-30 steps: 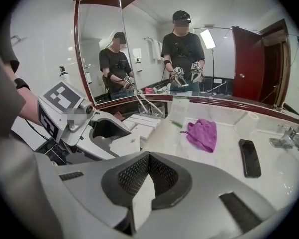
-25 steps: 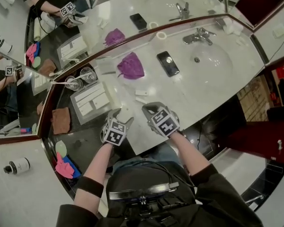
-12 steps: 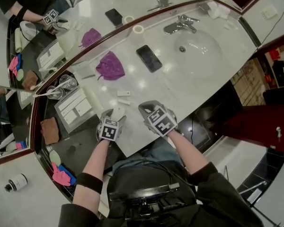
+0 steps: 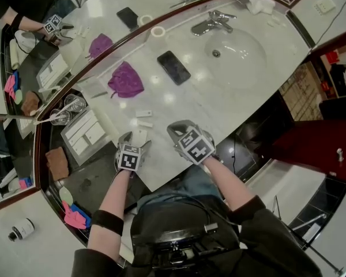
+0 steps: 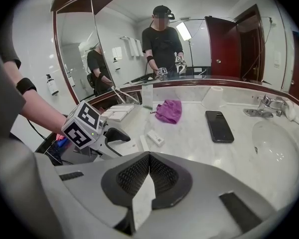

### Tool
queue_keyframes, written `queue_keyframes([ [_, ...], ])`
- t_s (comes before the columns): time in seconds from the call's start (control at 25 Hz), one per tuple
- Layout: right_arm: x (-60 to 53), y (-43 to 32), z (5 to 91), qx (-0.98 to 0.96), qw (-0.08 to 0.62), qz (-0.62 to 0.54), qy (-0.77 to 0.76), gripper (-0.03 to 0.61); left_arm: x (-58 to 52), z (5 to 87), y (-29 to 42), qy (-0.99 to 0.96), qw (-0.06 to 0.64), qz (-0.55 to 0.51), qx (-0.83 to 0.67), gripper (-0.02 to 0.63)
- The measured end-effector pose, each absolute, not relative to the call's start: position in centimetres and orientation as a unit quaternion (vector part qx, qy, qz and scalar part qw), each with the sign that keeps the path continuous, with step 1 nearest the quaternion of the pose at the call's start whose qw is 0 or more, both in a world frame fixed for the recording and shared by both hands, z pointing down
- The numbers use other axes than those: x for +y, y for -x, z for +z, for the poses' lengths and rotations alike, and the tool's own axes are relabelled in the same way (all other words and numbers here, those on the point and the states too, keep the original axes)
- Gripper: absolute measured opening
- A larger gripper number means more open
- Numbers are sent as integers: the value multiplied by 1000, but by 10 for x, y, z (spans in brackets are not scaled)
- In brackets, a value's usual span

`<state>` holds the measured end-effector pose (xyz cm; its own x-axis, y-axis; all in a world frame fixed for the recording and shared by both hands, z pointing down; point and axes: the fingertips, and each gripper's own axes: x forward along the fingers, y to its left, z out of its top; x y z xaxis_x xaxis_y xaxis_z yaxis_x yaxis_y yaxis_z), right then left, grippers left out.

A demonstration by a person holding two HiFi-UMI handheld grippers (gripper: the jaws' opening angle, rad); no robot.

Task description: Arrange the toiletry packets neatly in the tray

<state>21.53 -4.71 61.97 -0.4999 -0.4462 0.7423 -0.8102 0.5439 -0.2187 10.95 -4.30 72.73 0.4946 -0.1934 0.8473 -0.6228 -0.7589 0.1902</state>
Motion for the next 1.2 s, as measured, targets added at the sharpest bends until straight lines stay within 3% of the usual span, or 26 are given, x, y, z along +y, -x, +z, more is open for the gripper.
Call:
queue_keyframes([
  [0.44, -44, -201, 615, -820, 317, 281, -384, 17, -38, 689, -115, -852, 204, 414, -247, 397],
  [0.52, -45, -196, 610, -822, 314, 279, -385, 17, -36, 671, -111, -859, 196, 398, -256, 344],
  [0.64, -45, -184, 601, -825, 310, 274, -385, 17, -33, 639, -98, -866, 181, 366, -288, 147],
  [0.76, -51, -164, 592, -833, 306, 264, -379, 17, -35, 609, -74, -867, 175, 336, -324, 16],
  [1.2, -50, -72, 562, -868, 305, 216, -326, 17, -24, 545, 45, -828, 185, 273, -454, 2],
])
